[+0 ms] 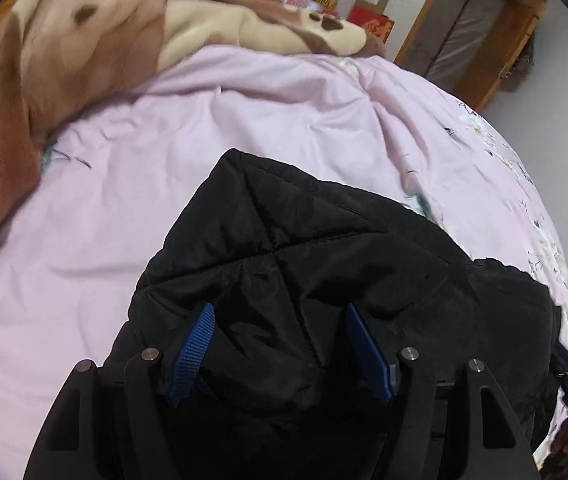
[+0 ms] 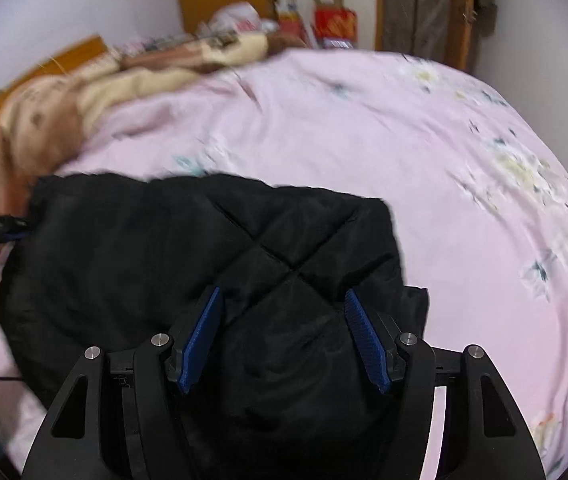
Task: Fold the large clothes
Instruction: 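Lower the jacket bundle flat onto the bed and open both tools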
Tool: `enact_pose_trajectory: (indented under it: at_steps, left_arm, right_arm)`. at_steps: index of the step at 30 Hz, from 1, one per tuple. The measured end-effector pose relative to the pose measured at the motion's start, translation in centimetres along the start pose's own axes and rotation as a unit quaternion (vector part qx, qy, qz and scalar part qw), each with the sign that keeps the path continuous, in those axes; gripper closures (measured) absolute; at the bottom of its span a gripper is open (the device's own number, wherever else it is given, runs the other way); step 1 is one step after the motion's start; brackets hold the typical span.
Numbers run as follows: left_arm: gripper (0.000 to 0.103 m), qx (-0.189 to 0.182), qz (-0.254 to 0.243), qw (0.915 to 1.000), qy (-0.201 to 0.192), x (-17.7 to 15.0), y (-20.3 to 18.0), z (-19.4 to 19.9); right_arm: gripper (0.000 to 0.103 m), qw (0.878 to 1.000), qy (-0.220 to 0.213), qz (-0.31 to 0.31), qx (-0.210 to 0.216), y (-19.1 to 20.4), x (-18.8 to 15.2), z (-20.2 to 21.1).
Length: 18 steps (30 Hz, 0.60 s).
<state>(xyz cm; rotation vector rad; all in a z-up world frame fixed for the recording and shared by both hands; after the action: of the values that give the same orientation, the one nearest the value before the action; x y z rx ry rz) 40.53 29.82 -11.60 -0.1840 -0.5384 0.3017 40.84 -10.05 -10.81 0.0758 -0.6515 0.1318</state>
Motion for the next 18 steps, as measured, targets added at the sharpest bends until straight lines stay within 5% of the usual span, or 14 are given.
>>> enact_pose_trajectory:
  at_steps: [10, 18]
  left_arm:
    - [0.034, 0.056, -0.028, 0.9979, 0.014, -0.3, -0.4, -1.4]
    - [0.034, 0.034, -0.027, 0.999, -0.002, -2.6, -1.9, 4.3]
  right_arm:
    - [0.039, 0.998, 0.055, -0.026, -0.015, -1.4, -0.5, -3.0]
    - [0.038, 0.999, -0.002, -0.023, -0.034, 0.4, -0.5, 3.4]
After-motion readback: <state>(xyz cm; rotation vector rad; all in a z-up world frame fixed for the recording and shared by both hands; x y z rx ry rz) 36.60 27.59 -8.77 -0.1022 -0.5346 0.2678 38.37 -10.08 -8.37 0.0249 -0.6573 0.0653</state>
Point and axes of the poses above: each gripper's, at about its wrist camera, not at the fingertips, and z roughly against the way its jaws point, y to its left, x to its top, the point moved 3 cm from there along -z, roughly the way its jaws point, and after that the axes turned 1 degree about -x, right-handed, at the moved point
